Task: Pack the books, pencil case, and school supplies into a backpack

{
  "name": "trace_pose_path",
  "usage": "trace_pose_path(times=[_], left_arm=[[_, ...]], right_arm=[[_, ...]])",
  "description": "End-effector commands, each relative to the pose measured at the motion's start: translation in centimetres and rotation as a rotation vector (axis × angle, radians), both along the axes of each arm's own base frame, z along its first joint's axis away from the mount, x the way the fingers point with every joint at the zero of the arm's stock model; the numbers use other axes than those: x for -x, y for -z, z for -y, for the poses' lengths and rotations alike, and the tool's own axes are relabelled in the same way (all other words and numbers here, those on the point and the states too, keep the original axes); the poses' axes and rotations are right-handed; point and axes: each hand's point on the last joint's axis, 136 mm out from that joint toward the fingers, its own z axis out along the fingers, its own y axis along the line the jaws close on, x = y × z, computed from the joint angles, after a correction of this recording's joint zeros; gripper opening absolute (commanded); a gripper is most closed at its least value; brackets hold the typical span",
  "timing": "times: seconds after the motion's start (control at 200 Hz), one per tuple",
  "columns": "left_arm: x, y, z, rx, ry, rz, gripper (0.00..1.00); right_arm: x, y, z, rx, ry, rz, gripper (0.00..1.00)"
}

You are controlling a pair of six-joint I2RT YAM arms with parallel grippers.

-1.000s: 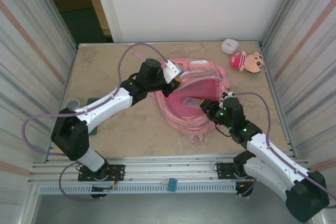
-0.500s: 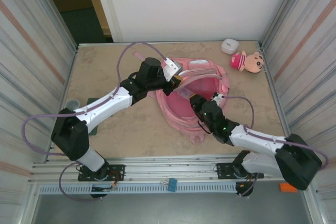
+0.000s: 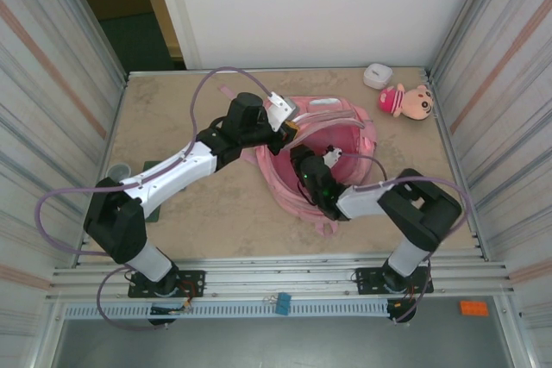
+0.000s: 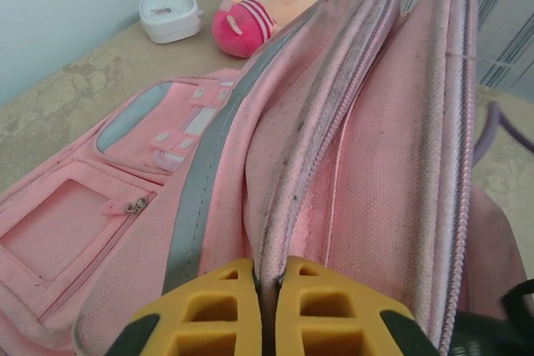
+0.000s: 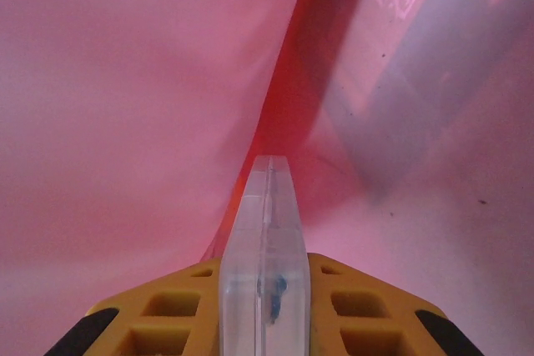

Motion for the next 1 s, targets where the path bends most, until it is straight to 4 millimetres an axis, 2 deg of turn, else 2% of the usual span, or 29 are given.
trace_pose_path(times=[0.0, 0.18, 0.261, 0.416, 0.616, 0.847, 0.997], left_arm=[[-0.7, -7.8, 0.5, 0.171, 0.005, 0.149, 0.0], [-0.9, -7.9, 0.0, 0.178, -0.004, 0.147, 0.0], [-1.1, -7.8, -0.3, 0.177, -0.012, 0.142, 0.0], [-1.5, -7.3, -0.8, 0.172, -0.03, 0.135, 0.0], [-1.9, -6.7, -1.3, 0.16, -0.052, 0.128, 0.0], [-2.4, -5.6, -1.6, 0.129, -0.066, 0.121, 0.0], [-2.6, -4.5, -1.8, 0.104, -0.075, 0.113, 0.0]], right_arm=[[-1.8, -1.4, -1.3, -0.088, 0.05, 0.058, 0.09], [-3.4, 1.0, -3.5, -0.124, 0.03, 0.007, 0.17], [-3.0, 1.6, -4.0, -0.124, 0.022, -0.008, 0.24], [-1.7, 2.5, -3.6, -0.094, -0.001, -0.064, 0.35], [0.3, 2.4, -3.4, -0.033, -0.079, -0.135, 0.47], [3.1, 1.9, -2.8, 0.047, -0.187, -0.204, 0.53], [4.8, 0.6, -2.3, 0.105, -0.256, -0.216, 0.56]])
